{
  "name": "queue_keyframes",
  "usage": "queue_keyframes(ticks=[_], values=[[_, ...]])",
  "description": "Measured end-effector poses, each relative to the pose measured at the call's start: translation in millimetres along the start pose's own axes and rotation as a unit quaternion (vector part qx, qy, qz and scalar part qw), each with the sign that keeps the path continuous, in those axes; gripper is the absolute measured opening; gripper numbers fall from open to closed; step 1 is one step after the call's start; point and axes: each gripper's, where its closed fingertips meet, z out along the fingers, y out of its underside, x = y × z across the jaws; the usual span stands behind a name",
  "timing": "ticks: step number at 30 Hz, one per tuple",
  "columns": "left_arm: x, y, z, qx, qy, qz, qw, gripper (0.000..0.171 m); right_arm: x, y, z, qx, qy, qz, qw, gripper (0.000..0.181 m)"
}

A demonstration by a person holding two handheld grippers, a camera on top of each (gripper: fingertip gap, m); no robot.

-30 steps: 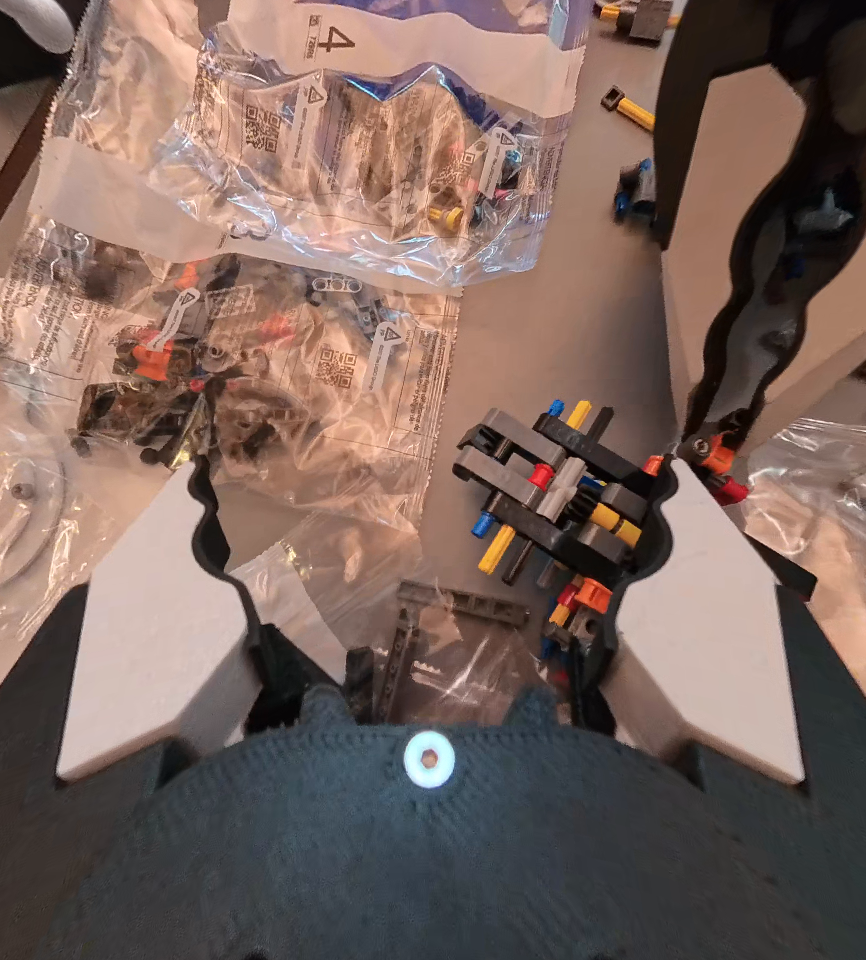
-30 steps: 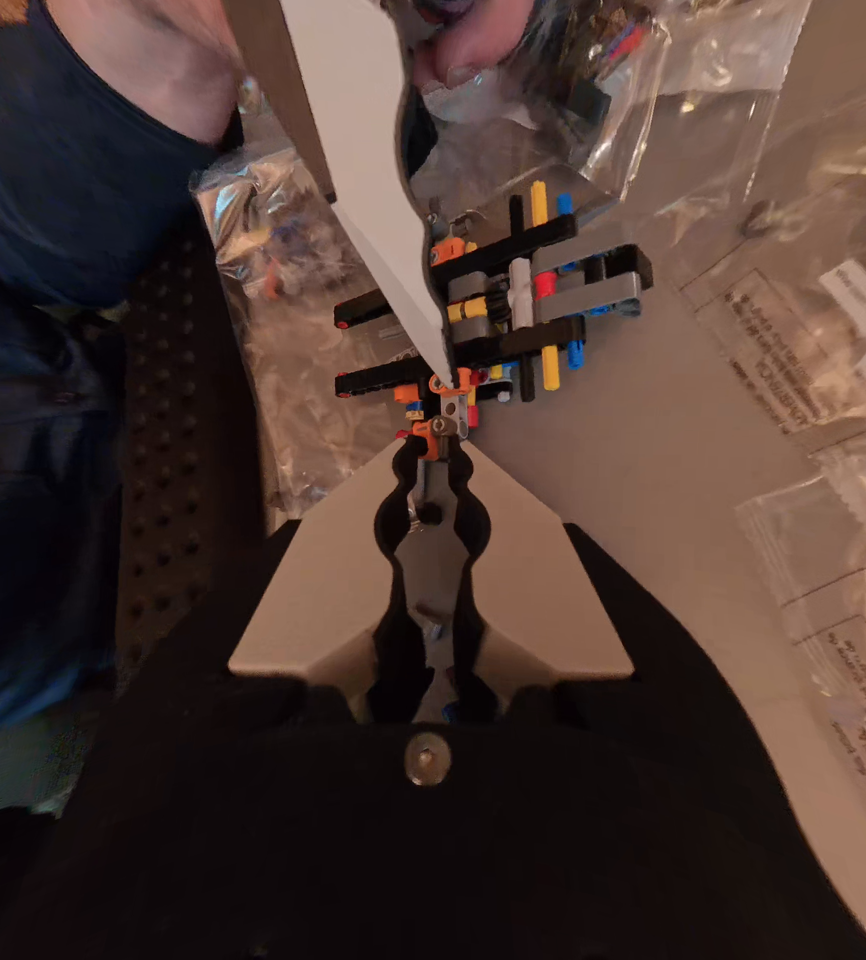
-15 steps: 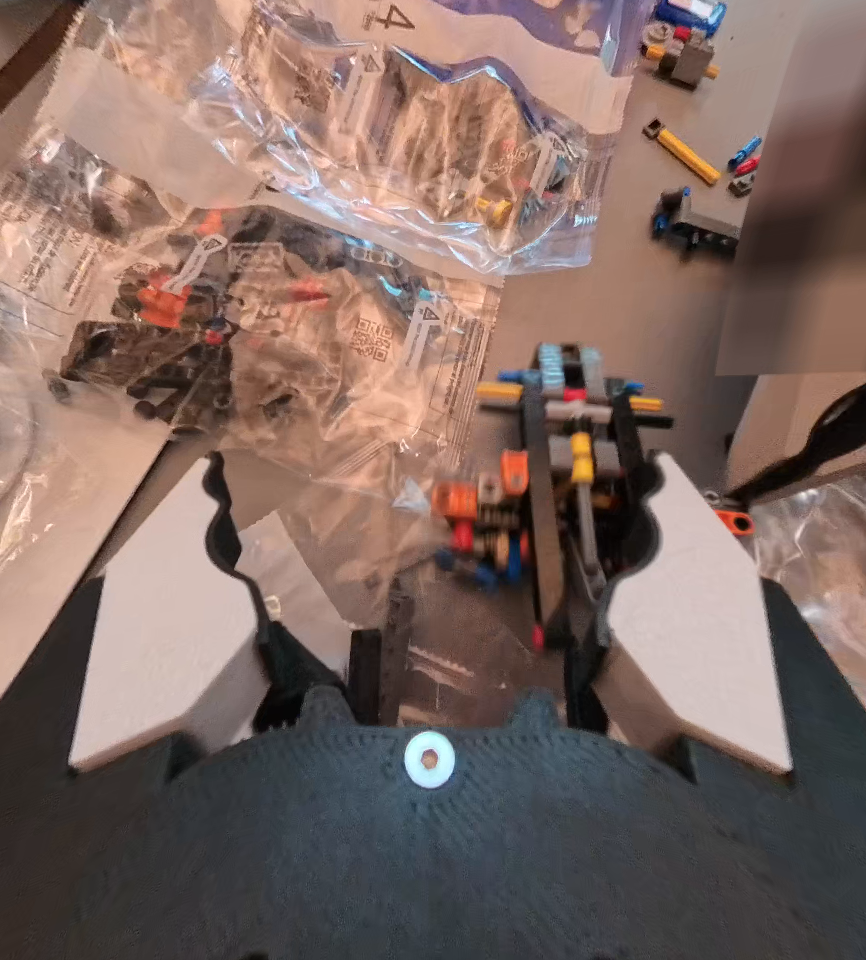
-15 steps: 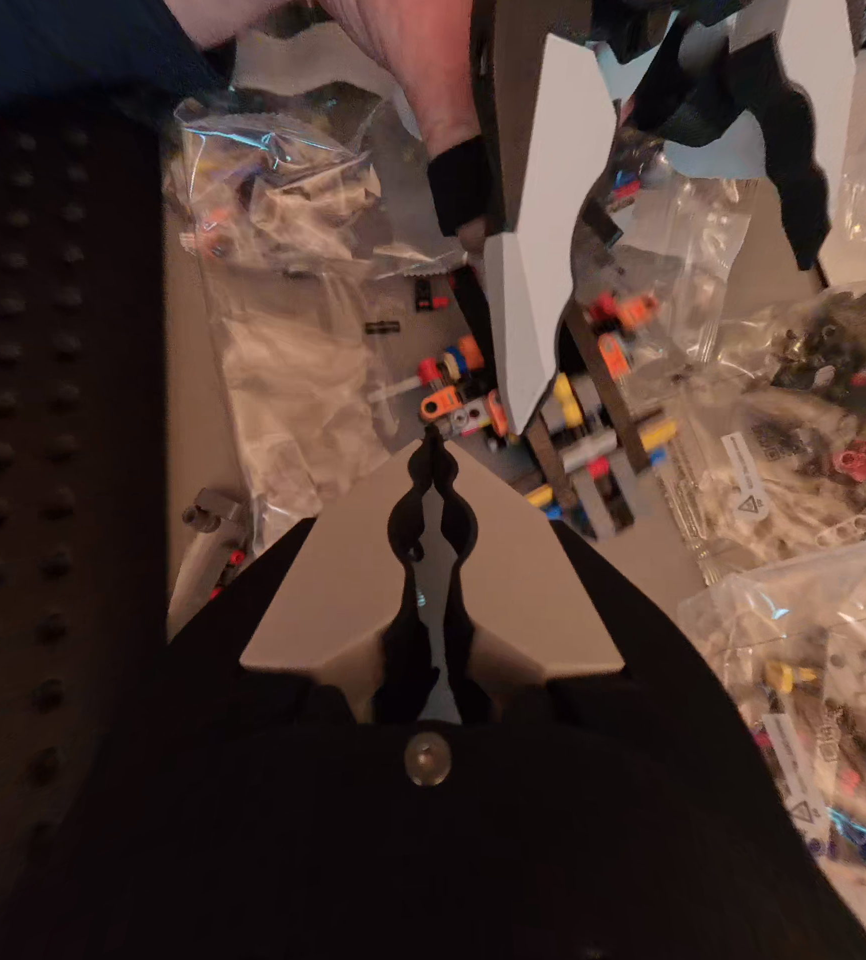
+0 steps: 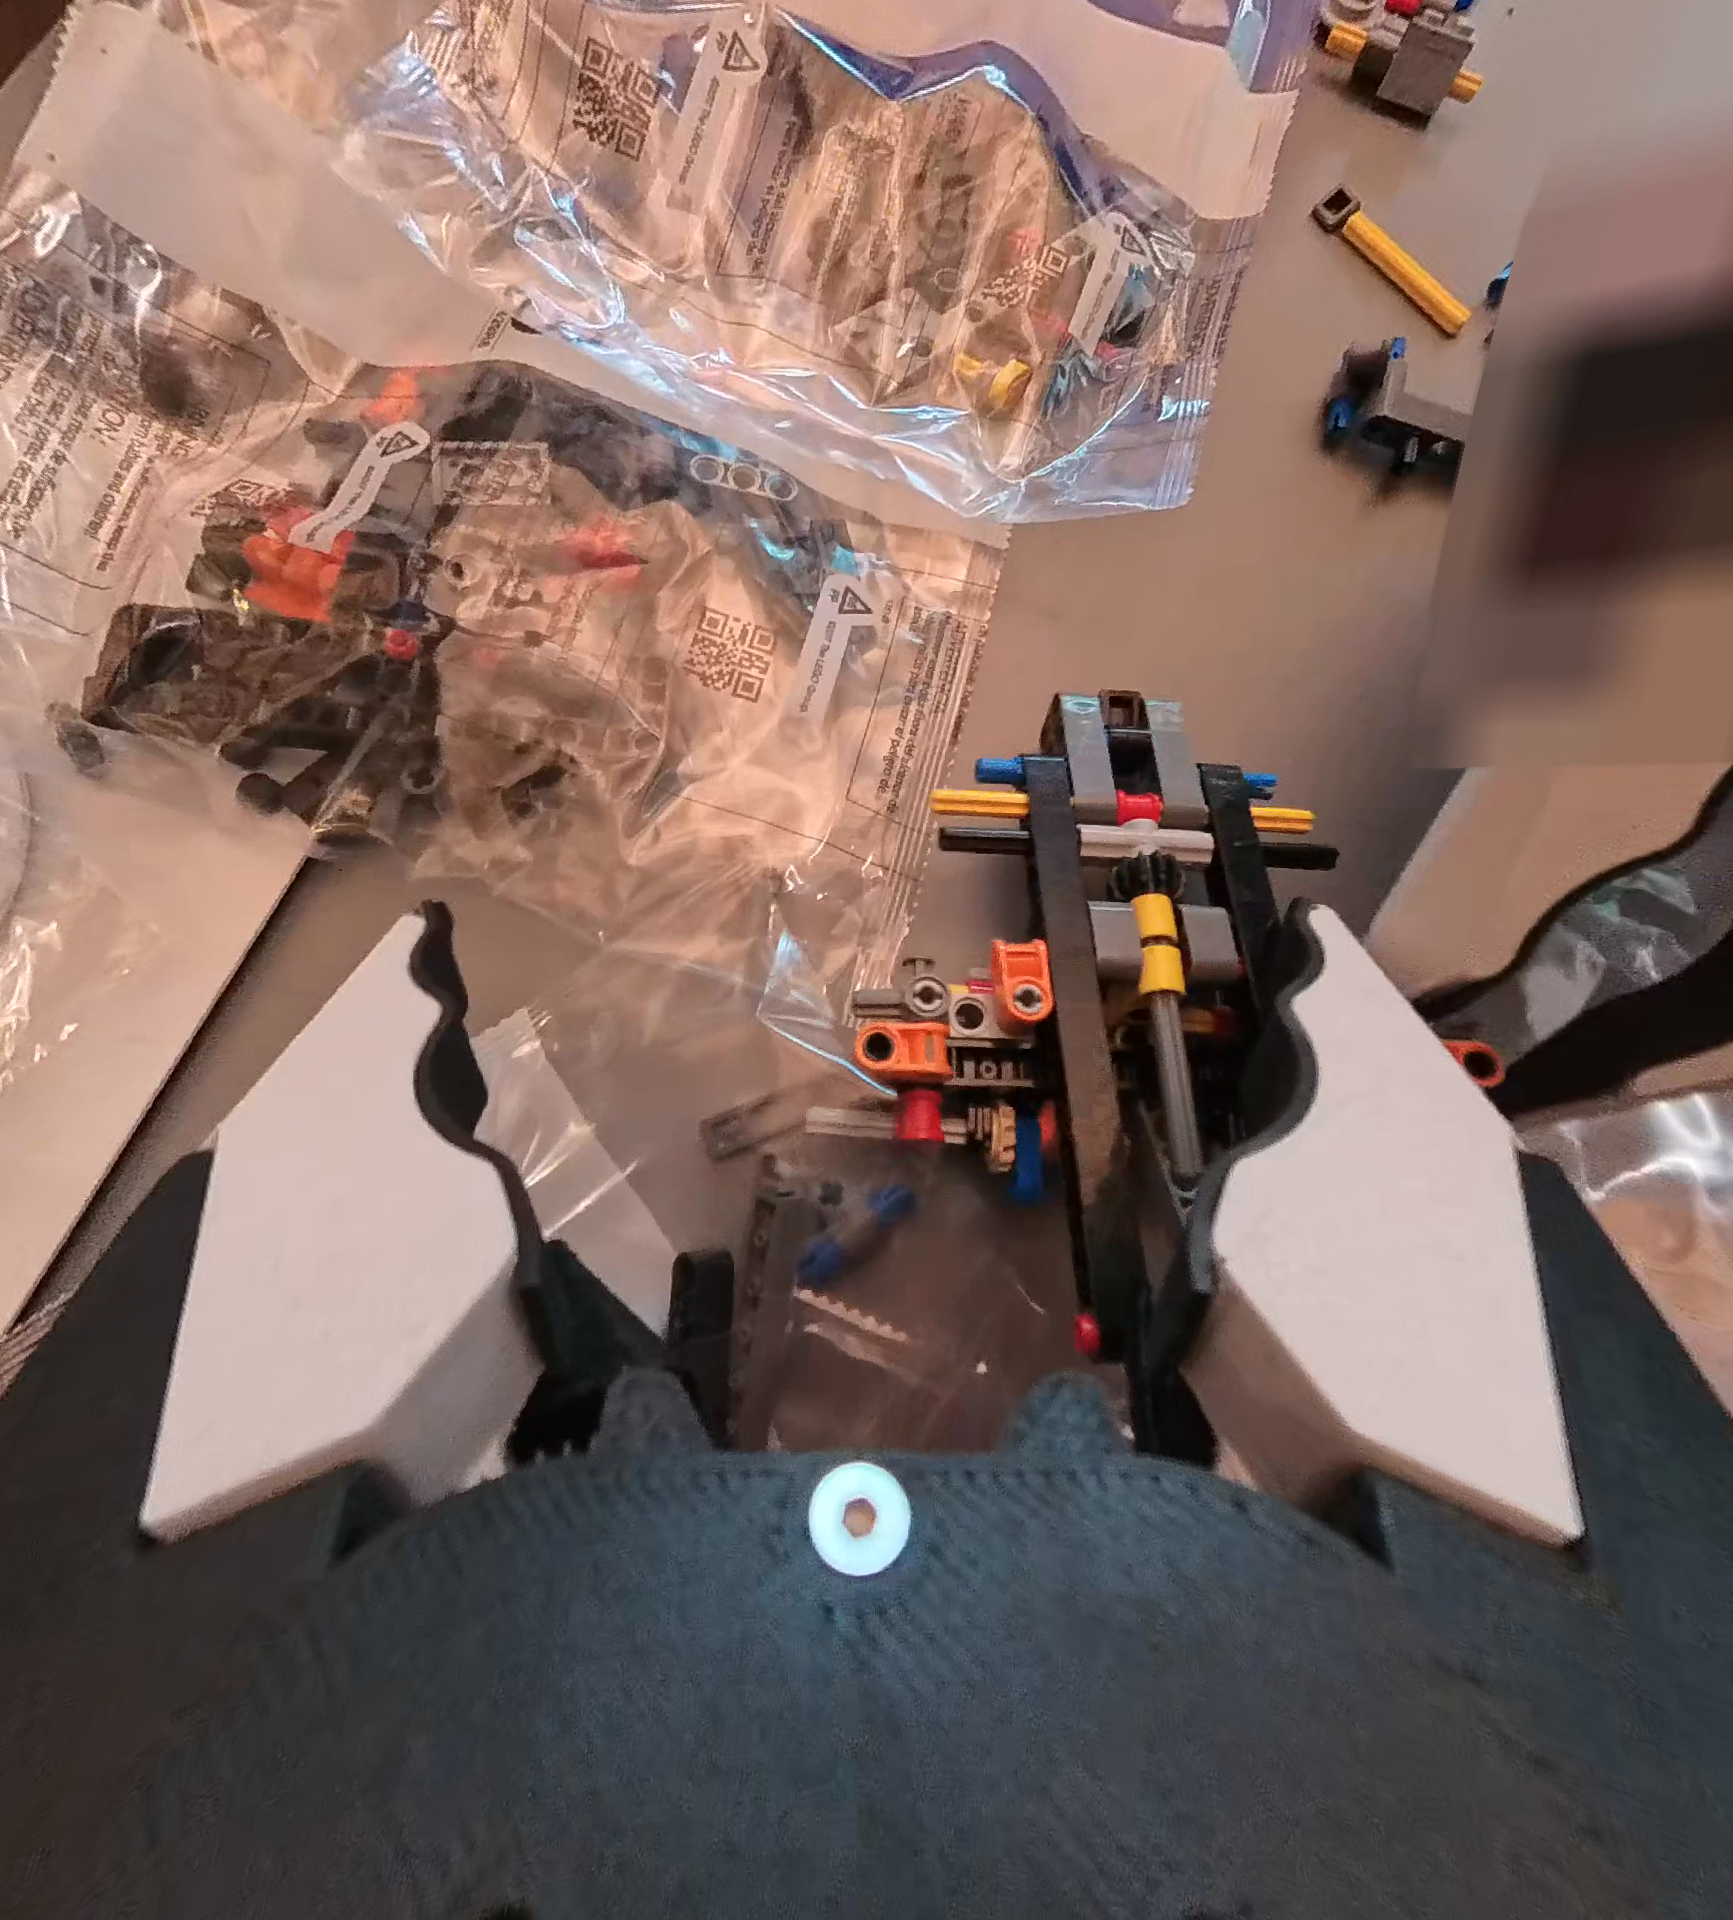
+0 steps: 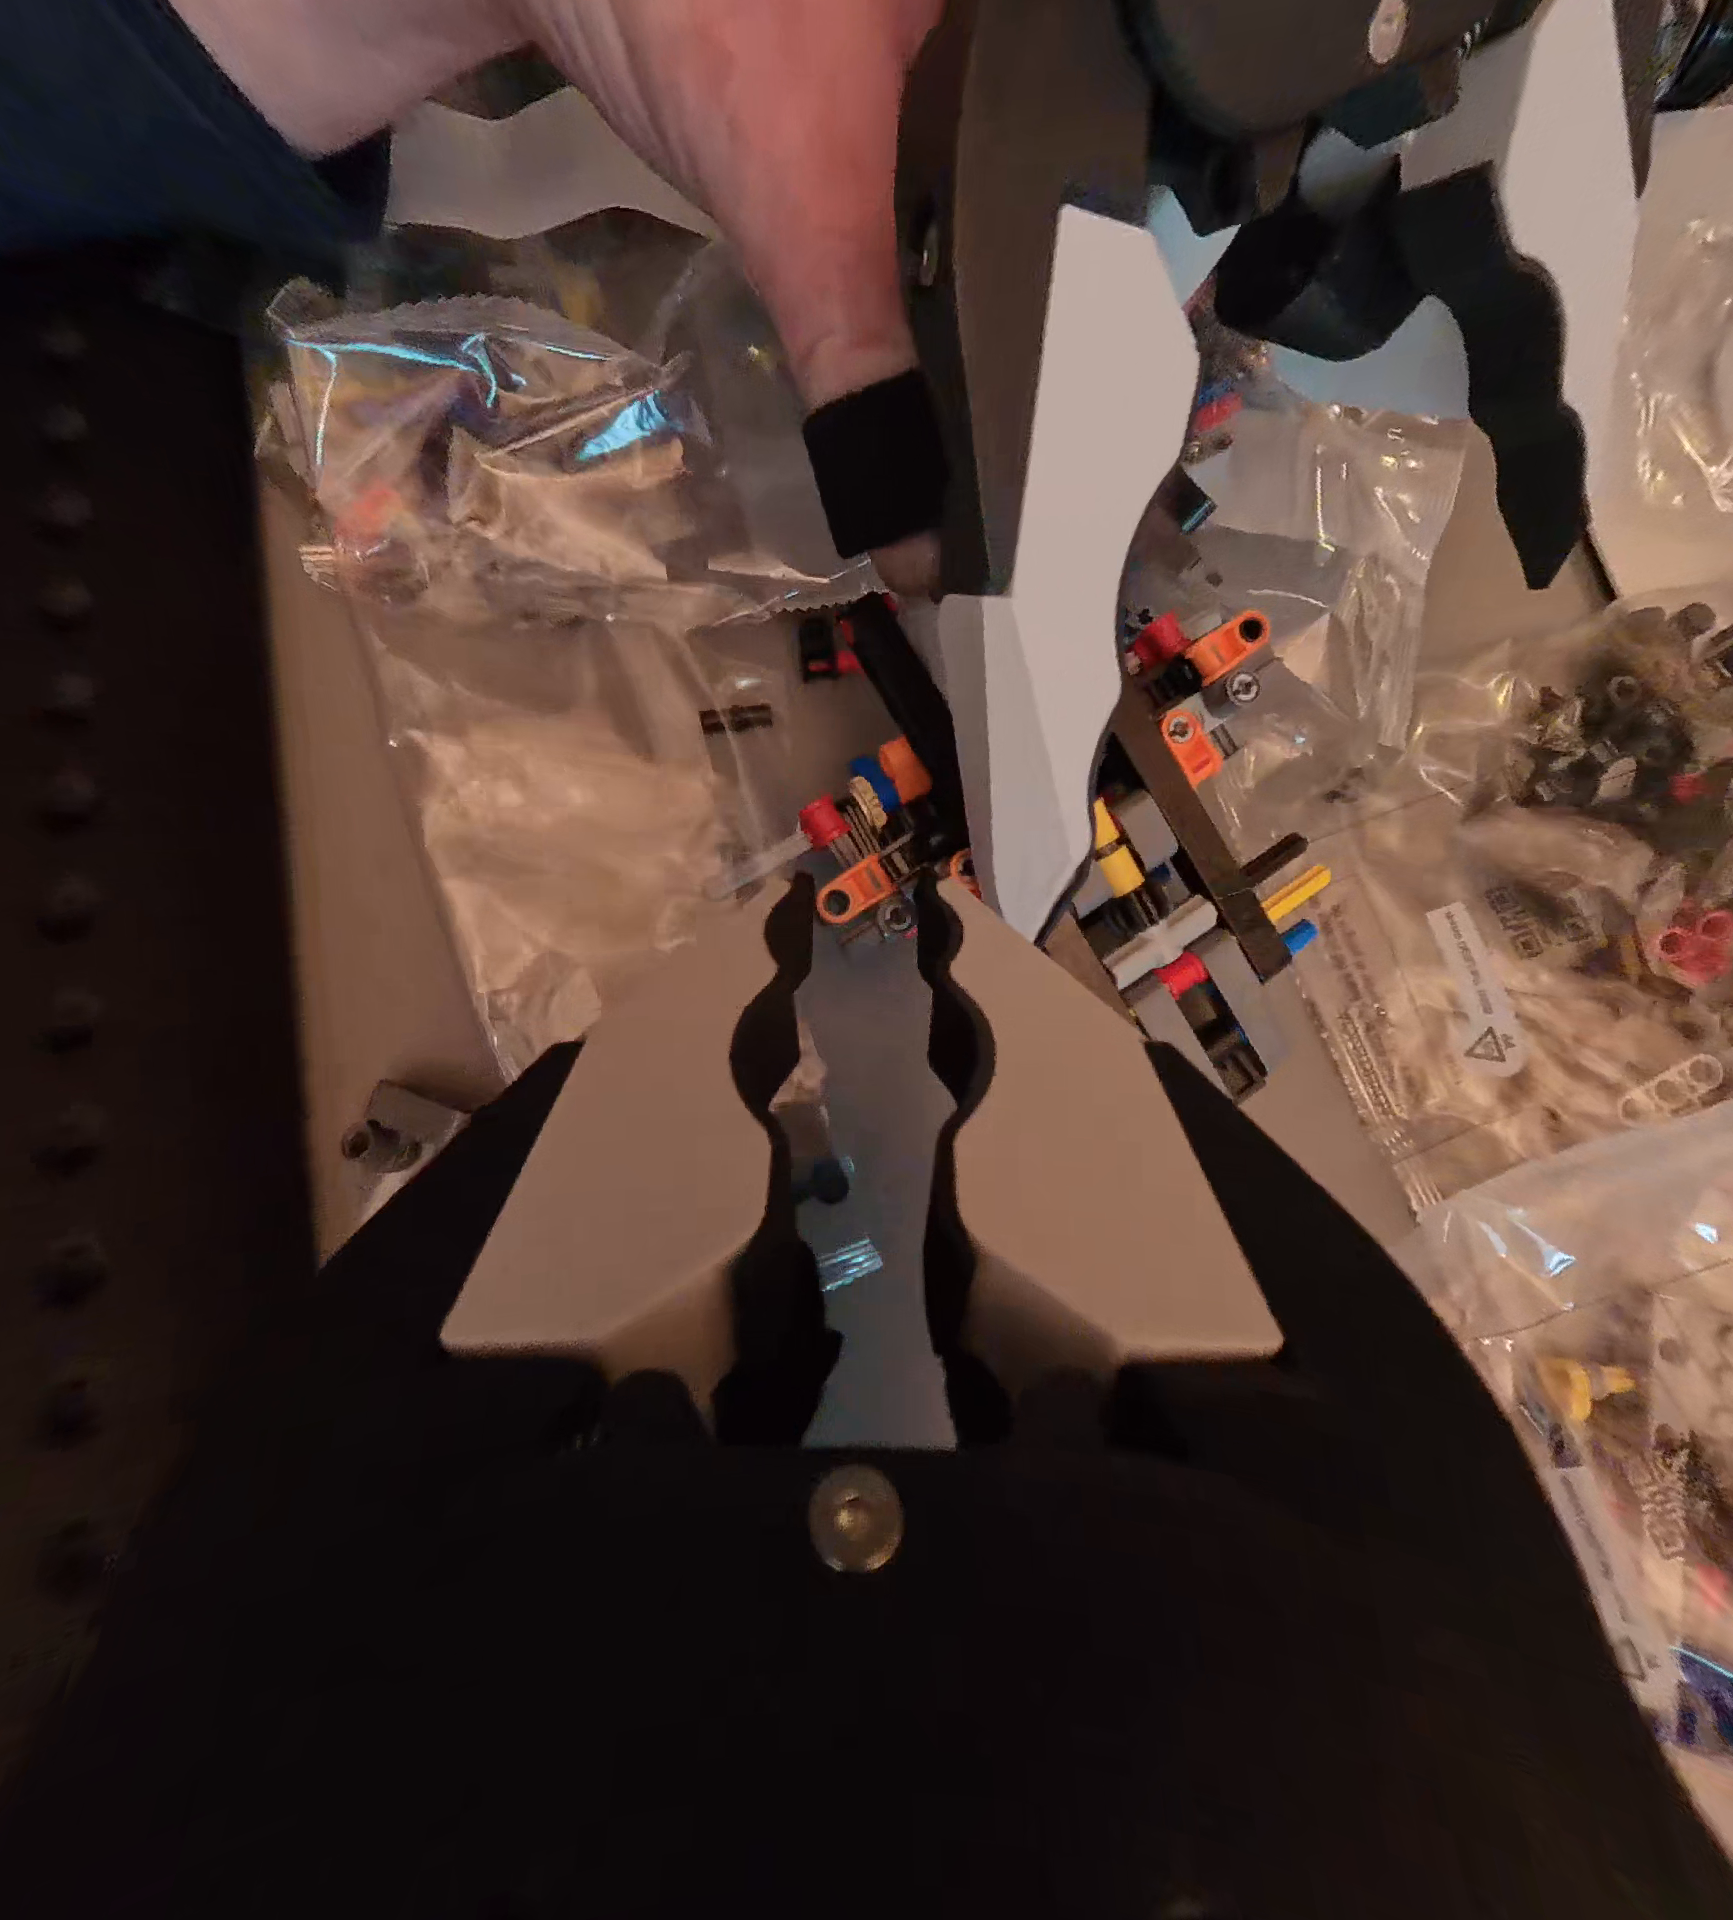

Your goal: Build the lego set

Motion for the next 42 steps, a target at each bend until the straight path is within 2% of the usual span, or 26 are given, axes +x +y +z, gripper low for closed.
queue_keyframes(ticks=[7, 10, 12, 14, 19, 29, 31, 35, 39, 42], values=[[2, -1, 1, -0.003, 0.000, 0.005, 1.000, 0.150, -2, 3, 0, -0.015, 0.011, -0.044, 0.999, 0.016], [-3, -6, -9, 0.004, -0.021, 0.018, 1.000, 0.158, -3, 4, 1, -0.020, 0.009, -0.051, 0.998, 0.016], [-2, -13, -20, 0.024, -0.010, 0.009, 1.000, 0.155, -1, 5, -1, -0.017, 0.011, -0.045, 0.999, 0.016], [1, -11, -27, 0.021, -0.003, 0.018, 1.000, 0.151, 1, 5, -1, -0.013, 0.011, -0.039, 0.999, 0.016], [6, 16, -13, -0.043, 0.013, 0.012, 0.999, 0.157, -1, 6, 1, -0.019, 0.013, -0.057, 0.998, 0.016], [1, 18, -9, -0.030, 0.016, 0.009, 0.999, 0.157, 2, 5, 3, -0.040, 0.058, -0.100, 0.992, 0.015], [1, 18, -8, -0.028, 0.019, 0.009, 0.999, 0.157, 2, 6, 2, -0.038, 0.055, -0.099, 0.993, 0.015], [4, 17, -8, -0.028, 0.025, 0.014, 0.999, 0.155, 1, 8, -1, -0.016, 0.009, -0.038, 0.999, 0.017], [6, 17, -7, -0.026, 0.031, 0.014, 0.999, 0.153, 2, 14, -4, -0.034, 0.027, -0.083, 0.996, 0.022], [6, 17, -7, -0.027, 0.032, 0.012, 0.999, 0.153, 2, 11, -3, -0.034, 0.042, -0.119, 0.991, 0.015]])
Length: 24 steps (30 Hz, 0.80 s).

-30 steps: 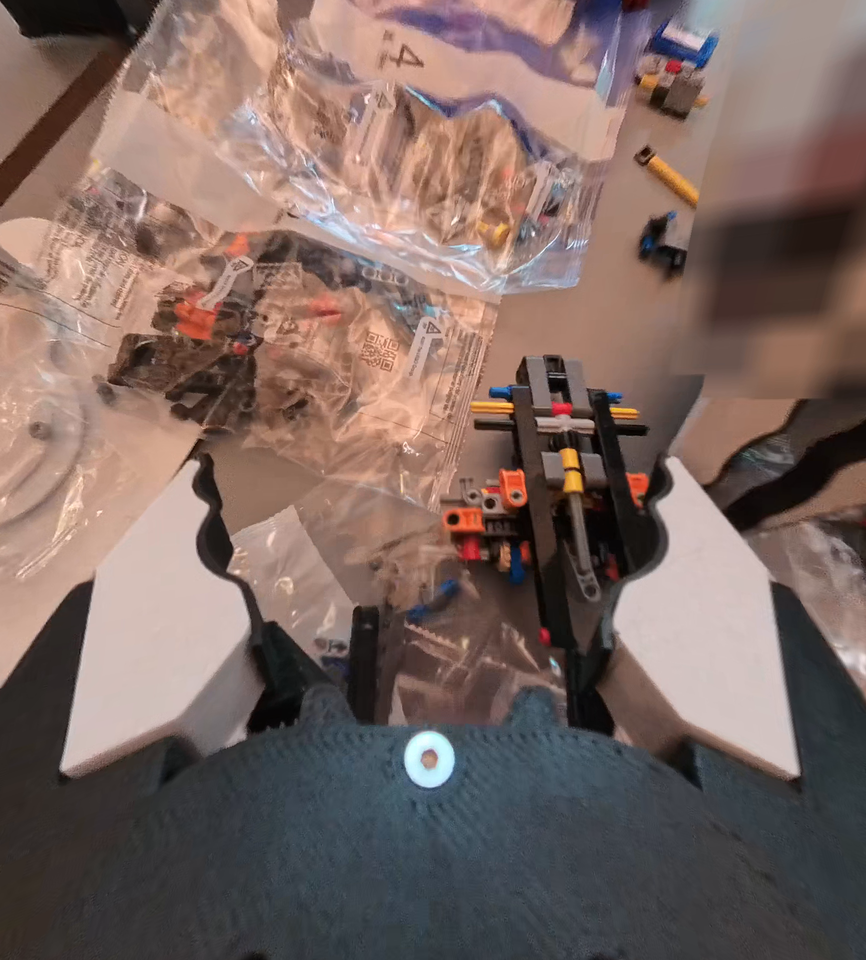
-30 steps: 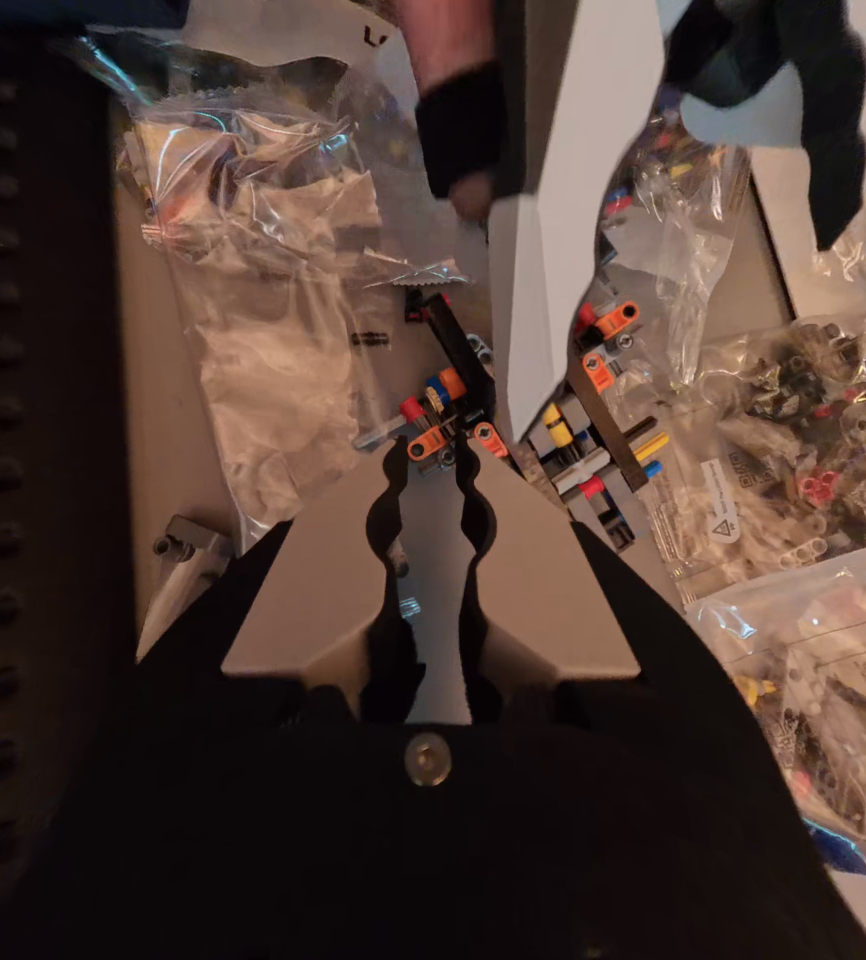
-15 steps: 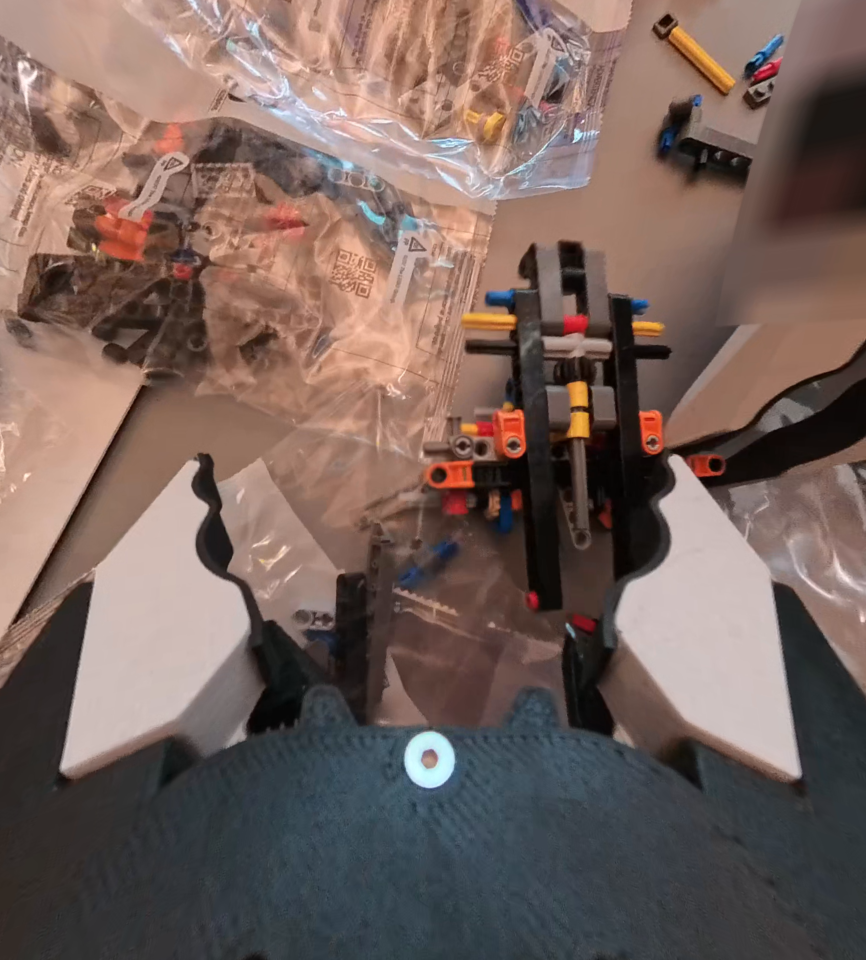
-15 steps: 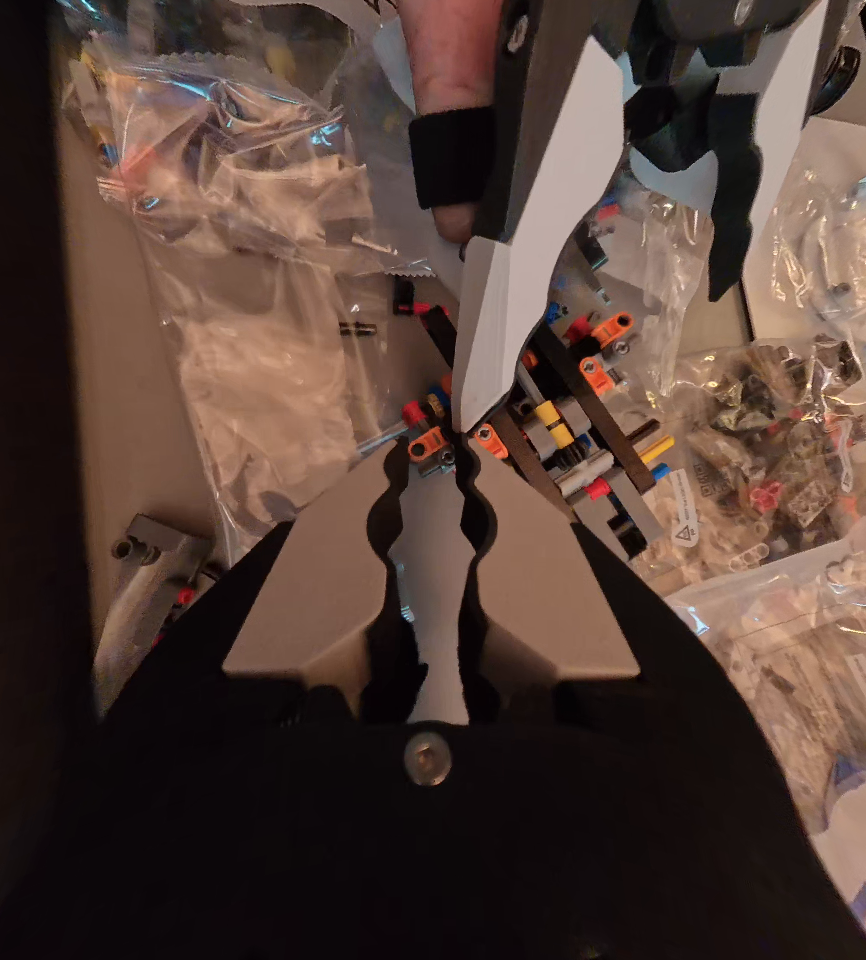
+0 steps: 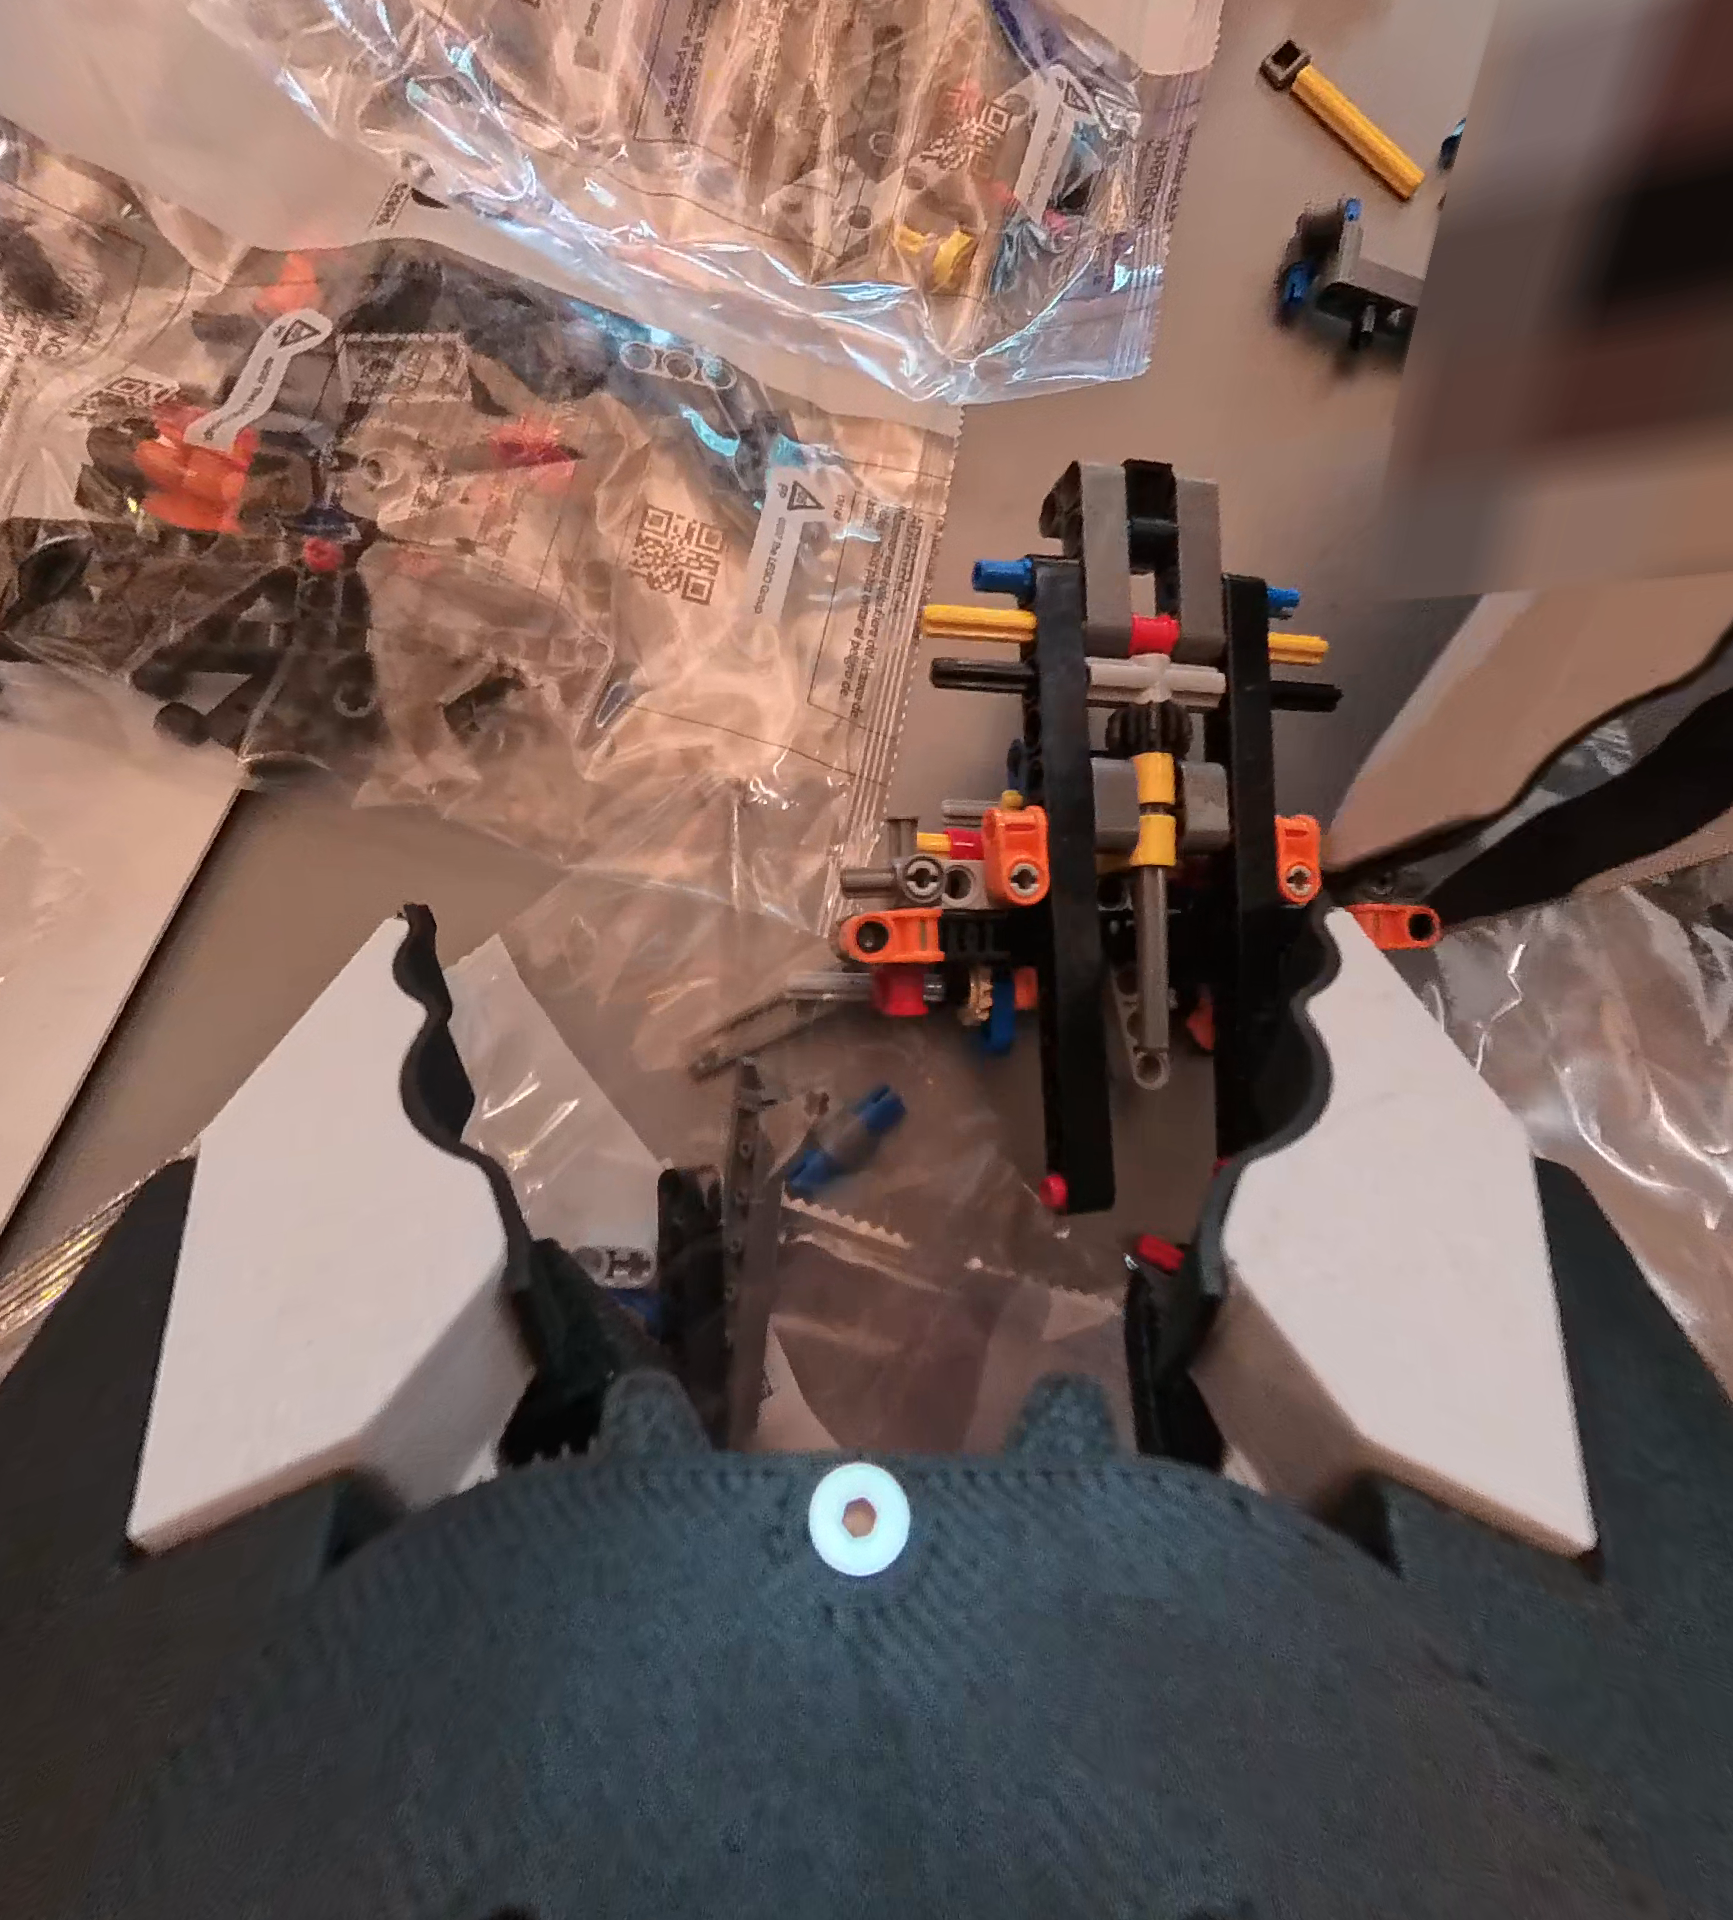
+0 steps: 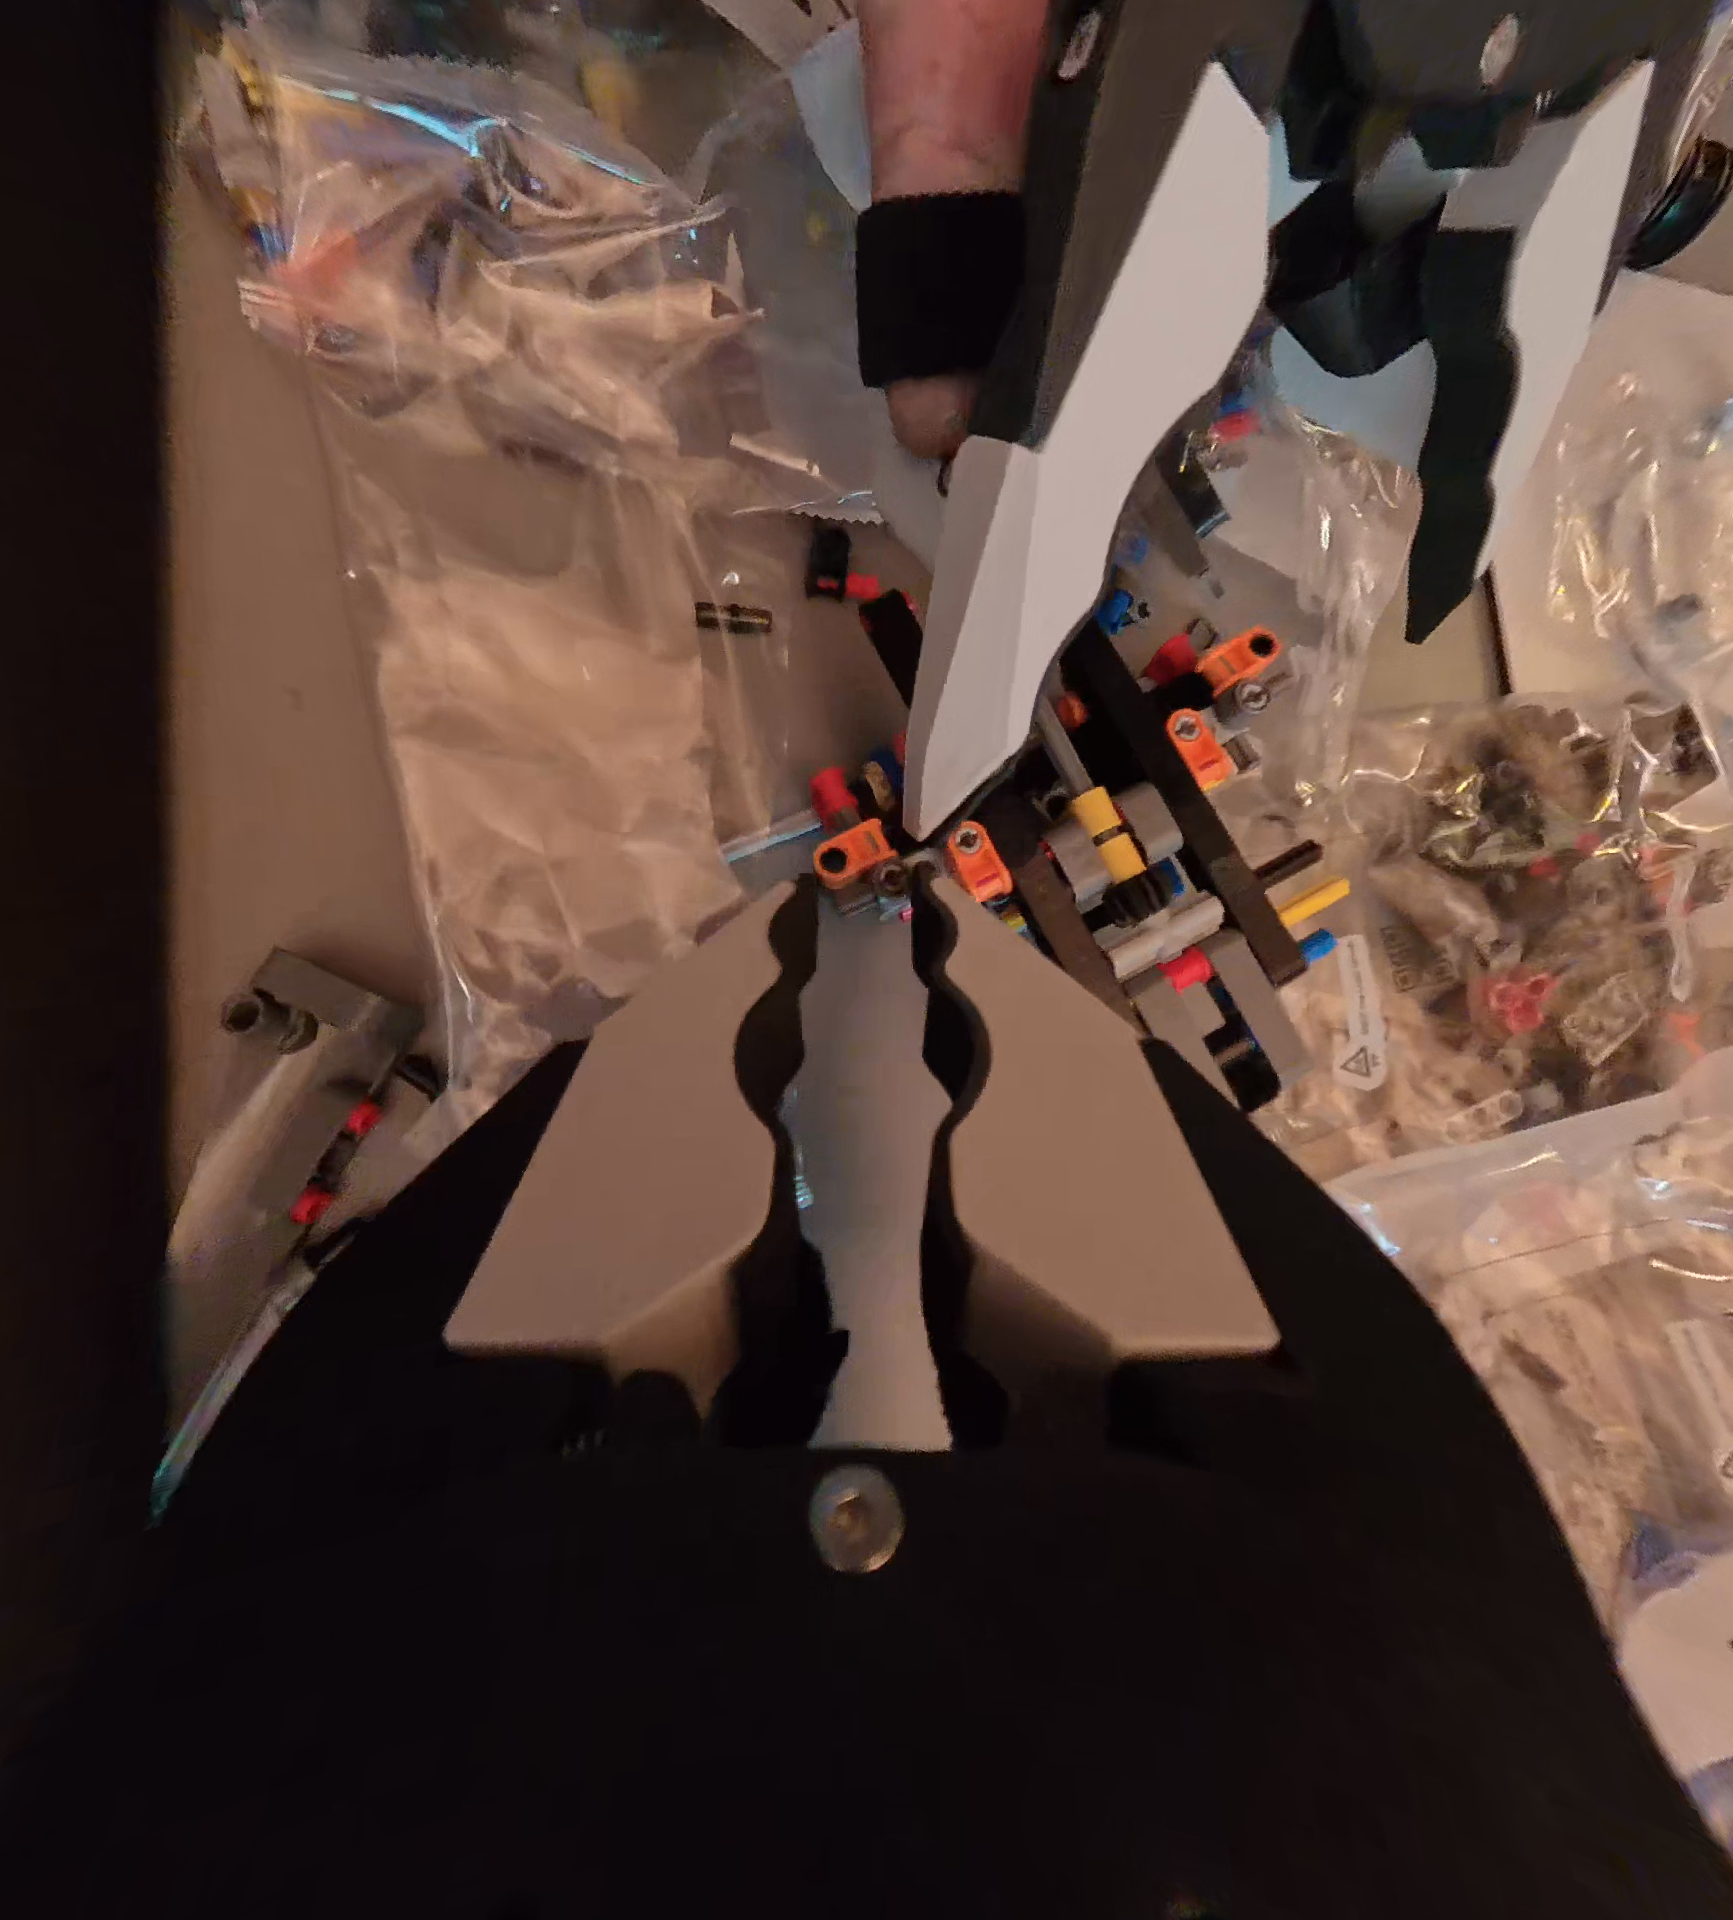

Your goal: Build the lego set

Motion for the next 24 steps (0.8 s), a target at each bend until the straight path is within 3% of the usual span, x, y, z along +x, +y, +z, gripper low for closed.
queue_keyframes(ticks=[8, 13, 24], values=[[2, -1, 1, -0.002, 0.001, 0.009, 1.000, 0.152, -2, -3, 3, -0.034, 0.029, -0.073, 0.996, 0.013], [2, -1, 1, 0.003, 0.002, 0.014, 1.000, 0.150, -2, -4, 3, -0.034, 0.030, -0.053, 0.998, 0.012], [3, -2, 1, 0.016, 0.016, 0.009, 1.000, 0.142, 1, -12, -1, 0.034, -0.017, 0.058, 0.998, 0.011]])
